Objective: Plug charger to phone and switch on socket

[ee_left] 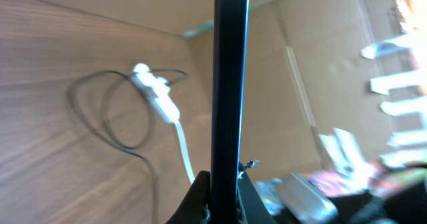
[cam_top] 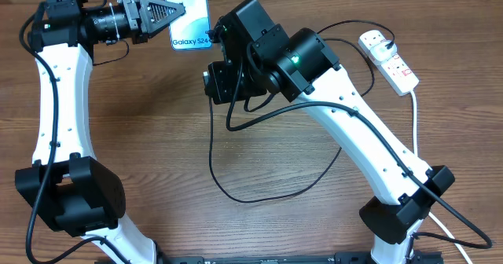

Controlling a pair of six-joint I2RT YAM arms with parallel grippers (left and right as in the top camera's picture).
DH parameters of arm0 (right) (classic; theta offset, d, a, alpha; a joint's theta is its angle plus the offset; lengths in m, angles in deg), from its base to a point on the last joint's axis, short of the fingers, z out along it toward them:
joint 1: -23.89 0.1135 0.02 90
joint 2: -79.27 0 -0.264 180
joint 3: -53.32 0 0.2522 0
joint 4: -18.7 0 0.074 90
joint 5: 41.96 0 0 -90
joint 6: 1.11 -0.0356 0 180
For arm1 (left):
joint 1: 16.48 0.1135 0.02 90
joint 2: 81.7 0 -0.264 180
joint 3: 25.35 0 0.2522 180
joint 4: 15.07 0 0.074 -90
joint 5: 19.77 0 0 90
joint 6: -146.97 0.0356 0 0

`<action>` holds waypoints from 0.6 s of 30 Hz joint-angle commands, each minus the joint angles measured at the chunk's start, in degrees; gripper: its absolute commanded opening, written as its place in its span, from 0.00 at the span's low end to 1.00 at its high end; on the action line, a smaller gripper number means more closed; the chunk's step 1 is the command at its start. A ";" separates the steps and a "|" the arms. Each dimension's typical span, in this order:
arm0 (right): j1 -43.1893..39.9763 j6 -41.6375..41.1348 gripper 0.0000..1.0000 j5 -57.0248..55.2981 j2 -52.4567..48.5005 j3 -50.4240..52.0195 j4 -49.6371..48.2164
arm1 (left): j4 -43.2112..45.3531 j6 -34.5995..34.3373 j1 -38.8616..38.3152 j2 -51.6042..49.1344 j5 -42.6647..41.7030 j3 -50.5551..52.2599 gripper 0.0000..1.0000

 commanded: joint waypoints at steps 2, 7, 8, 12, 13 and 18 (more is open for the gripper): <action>0.26 -1.18 0.04 2.62 0.35 -0.46 -2.89 | 0.42 -2.10 -0.17 0.22 -8.50 -0.57 0.04; 0.26 -2.43 0.04 2.62 0.37 -0.46 -6.14 | 0.17 -2.08 -0.17 0.22 -8.55 -0.57 0.04; 0.24 -2.49 0.04 2.62 0.37 -0.46 -6.47 | 0.17 -2.08 -0.17 0.22 -8.52 -0.57 0.04; 0.26 -2.62 0.04 2.60 0.37 -0.50 -7.17 | 0.17 -1.97 -0.46 0.22 -8.46 -0.57 0.04; 0.26 -2.62 0.04 2.60 0.37 -0.50 -7.37 | 0.17 -1.81 -0.61 0.22 -8.39 -0.57 0.04; 0.24 -2.60 0.04 2.32 0.37 -0.50 -8.44 | 0.07 -0.94 -1.57 0.22 -7.85 -0.57 0.04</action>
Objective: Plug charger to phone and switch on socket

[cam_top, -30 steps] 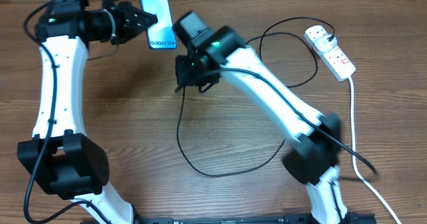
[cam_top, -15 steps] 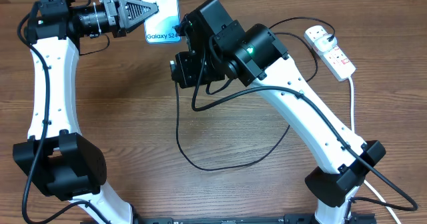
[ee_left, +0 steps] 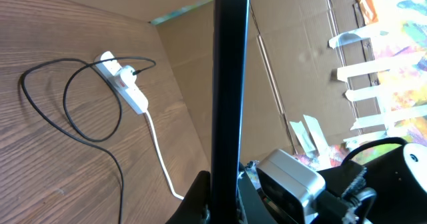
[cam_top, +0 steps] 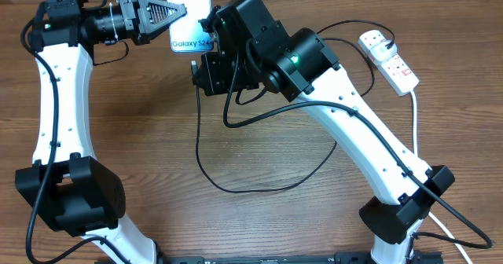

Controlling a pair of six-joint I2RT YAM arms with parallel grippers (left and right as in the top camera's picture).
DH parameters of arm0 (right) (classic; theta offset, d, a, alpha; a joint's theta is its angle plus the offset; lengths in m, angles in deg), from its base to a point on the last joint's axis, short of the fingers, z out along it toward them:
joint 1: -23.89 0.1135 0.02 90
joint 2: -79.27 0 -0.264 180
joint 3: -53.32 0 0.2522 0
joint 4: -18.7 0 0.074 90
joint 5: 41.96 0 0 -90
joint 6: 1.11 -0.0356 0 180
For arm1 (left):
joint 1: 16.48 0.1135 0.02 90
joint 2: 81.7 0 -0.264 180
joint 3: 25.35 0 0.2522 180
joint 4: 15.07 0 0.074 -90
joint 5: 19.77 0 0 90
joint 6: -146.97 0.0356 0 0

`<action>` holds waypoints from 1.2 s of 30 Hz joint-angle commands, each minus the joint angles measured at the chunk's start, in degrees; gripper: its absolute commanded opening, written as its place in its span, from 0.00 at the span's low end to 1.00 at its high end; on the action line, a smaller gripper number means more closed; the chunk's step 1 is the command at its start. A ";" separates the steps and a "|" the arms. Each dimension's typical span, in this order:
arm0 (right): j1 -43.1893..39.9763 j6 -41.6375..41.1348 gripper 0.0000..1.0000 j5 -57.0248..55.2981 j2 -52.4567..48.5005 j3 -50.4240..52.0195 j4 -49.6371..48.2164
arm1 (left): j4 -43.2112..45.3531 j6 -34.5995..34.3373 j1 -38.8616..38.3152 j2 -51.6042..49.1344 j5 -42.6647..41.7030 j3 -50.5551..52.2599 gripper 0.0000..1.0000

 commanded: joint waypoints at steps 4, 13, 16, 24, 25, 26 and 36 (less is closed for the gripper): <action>0.24 -0.20 0.04 -0.66 0.42 -0.52 -1.46 | -2.16 0.83 -1.55 0.22 0.04 -0.57 0.04; 0.17 -0.20 0.04 -5.05 0.52 -0.57 -0.17 | -3.72 2.86 -1.53 0.22 1.68 -0.57 0.04; 0.20 -0.15 0.04 -5.07 1.01 -0.74 0.61 | -3.72 2.86 -1.53 0.22 3.21 -0.57 0.04; 0.20 -0.02 0.04 -5.07 2.01 -0.94 1.38 | -3.69 2.86 -1.49 0.22 3.15 -0.57 0.04; 0.17 -0.02 0.04 -5.27 2.01 -0.94 1.38 | -3.69 2.86 -1.49 0.22 2.99 -0.57 0.04; 0.13 -0.02 0.04 -5.70 2.01 -0.94 1.38 | -3.74 2.86 -1.49 0.22 2.95 -0.57 0.04; 0.13 -0.26 0.04 -6.12 2.01 -0.94 0.39 | -3.80 3.10 -1.51 0.22 1.46 -0.57 0.04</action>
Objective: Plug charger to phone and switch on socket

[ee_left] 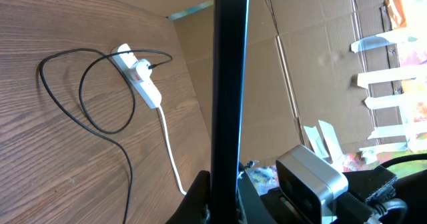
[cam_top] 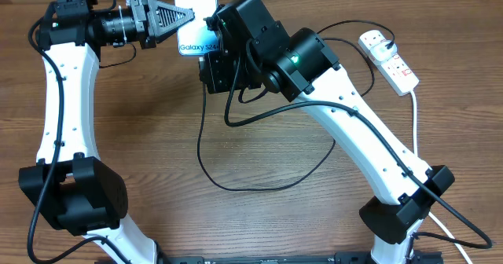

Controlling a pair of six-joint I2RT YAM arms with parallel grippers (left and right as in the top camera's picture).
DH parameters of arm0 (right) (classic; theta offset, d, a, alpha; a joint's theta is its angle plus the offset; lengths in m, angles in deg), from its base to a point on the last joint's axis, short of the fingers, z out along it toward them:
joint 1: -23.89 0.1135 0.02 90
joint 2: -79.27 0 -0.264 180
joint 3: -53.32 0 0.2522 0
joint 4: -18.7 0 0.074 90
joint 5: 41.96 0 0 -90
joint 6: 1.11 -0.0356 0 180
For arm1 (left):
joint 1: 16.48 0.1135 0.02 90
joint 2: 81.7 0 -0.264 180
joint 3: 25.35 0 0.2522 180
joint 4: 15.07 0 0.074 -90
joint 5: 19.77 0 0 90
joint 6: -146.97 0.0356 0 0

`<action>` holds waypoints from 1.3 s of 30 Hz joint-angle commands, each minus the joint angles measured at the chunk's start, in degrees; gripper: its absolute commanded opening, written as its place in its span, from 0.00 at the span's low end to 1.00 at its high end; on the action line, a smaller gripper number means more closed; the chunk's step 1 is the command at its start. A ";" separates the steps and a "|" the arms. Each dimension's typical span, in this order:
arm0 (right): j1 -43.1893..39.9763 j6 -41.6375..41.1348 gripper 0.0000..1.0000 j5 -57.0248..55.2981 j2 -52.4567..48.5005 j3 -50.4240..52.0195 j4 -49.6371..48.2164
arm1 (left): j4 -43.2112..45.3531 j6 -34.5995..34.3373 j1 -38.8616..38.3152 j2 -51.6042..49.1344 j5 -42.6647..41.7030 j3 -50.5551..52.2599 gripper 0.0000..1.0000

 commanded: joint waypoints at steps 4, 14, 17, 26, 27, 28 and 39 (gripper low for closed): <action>0.15 -0.20 0.04 -0.59 1.99 -0.94 -1.07 | 0.04 1.57 -0.02 0.24 -3.28 -0.57 0.04; 0.15 -1.20 0.04 -2.51 1.99 -0.94 -1.14 | 0.00 3.23 -0.07 0.24 -5.95 -0.57 0.04; 0.15 -1.49 0.04 -2.75 1.99 -0.94 -1.62 | 0.00 3.23 -0.07 0.24 -6.10 -0.57 0.04; 0.15 -3.08 0.04 -2.99 1.99 -0.94 -3.58 | -0.28 3.56 -0.09 0.24 -6.12 -0.57 0.04; 0.15 -3.21 0.04 -2.99 1.99 -0.94 -4.00 | -0.35 3.67 -0.09 0.24 -6.12 -0.57 0.04; 0.15 -3.19 0.04 -2.99 1.99 -0.94 -4.35 | -0.44 3.72 -0.09 0.24 -6.12 -0.57 0.04; 0.15 -3.15 0.04 -5.16 1.99 -0.94 -6.64 | -4.39 7.87 -0.09 0.24 -6.08 -0.57 0.04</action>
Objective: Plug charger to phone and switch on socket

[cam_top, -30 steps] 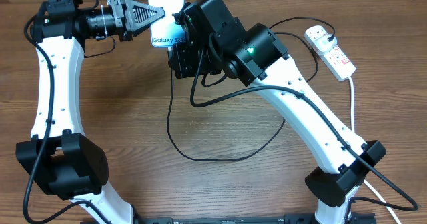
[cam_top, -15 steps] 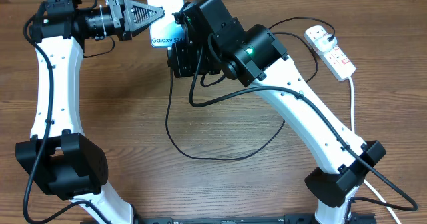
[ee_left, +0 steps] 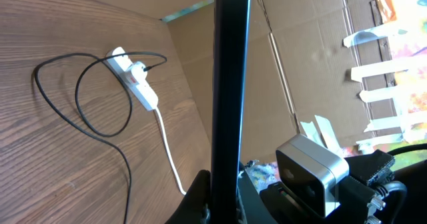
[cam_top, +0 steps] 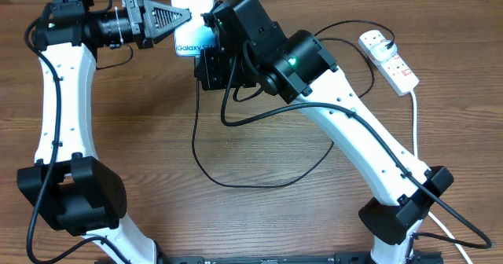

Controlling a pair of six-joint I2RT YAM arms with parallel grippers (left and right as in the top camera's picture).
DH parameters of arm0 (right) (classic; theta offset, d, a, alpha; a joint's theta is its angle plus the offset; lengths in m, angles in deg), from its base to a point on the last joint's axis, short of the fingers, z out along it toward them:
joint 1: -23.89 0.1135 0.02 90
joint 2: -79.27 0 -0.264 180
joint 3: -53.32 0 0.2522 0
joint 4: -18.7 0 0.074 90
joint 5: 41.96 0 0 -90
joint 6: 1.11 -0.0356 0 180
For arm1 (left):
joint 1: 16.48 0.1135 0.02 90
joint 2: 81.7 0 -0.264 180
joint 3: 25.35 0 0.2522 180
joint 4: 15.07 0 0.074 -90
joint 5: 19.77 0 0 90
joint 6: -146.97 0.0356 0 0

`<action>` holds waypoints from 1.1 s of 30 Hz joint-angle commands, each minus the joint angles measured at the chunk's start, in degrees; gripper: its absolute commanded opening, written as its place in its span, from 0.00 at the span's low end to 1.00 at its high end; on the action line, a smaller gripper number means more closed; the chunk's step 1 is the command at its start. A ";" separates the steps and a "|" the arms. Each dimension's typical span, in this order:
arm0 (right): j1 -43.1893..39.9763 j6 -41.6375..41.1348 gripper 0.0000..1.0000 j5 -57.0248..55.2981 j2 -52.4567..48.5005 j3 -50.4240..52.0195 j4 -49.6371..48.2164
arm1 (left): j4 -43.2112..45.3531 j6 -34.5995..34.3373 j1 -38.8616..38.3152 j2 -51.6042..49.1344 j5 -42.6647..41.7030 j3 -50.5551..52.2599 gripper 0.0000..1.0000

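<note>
My left gripper [cam_top: 174, 16] is shut on the white phone [cam_top: 192, 9] and holds it up at the back of the table, its printed end toward the right arm. Edge-on in the left wrist view, the phone [ee_left: 230, 84] is a dark vertical bar between the fingers [ee_left: 200, 199]. My right gripper [cam_top: 206, 66] sits just below the phone's lower end, its fingertips hidden under the wrist. The black charger cable [cam_top: 236, 184] hangs from it, loops over the table and runs to the white socket strip [cam_top: 389, 58], where its plug sits. The socket strip [ee_left: 135, 83] lies on the wood.
The right arm's links [cam_top: 346, 130] cross the table's middle from the front right base. The left arm [cam_top: 59, 99] stands along the left side. Cardboard walls [ee_left: 300, 51] close the table's far side. The right wrist's silver camera box [ee_left: 310, 174] is close beside the phone.
The phone and my left gripper have shifted slightly to the left. My right gripper has edged left and closer under the phone's lower end, the cable still hanging from it.
At first my left gripper held the phone up and my right gripper, with the cable, stood lower right of it. Then the right gripper was further left, under the phone. The phone then sat a little to the right, and now both are close together.
</note>
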 commanded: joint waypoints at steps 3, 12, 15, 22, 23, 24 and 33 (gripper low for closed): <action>-0.74 0.04 0.04 -4.11 1.99 -0.96 -4.22 | -2.49 3.96 -0.74 0.24 -4.00 -0.55 0.04; -1.55 0.42 0.58 -5.46 2.03 -0.96 -0.63 | -2.67 3.41 -0.70 0.24 3.74 -0.55 0.04; -1.66 0.17 0.62 -9.33 2.27 -0.96 3.26 | -5.16 2.86 -0.70 0.24 11.93 -0.55 0.04; -5.18 -0.31 0.86 -16.06 2.32 -0.96 12.33 | -17.14 9.03 -2.21 -0.33 33.31 -0.52 0.04; -6.51 -0.44 0.97 -16.17 2.32 -0.96 13.31 | -18.34 10.14 -2.82 -0.61 35.32 -0.52 0.04; -7.76 -0.44 1.00 -16.17 2.32 -0.96 14.08 | -19.10 11.06 -3.50 -1.05 36.74 -0.52 0.04; -23.06 -0.02 1.00 -16.26 2.29 -0.79 21.38 | -19.76 12.33 -11.58 -8.17 43.17 -0.52 0.04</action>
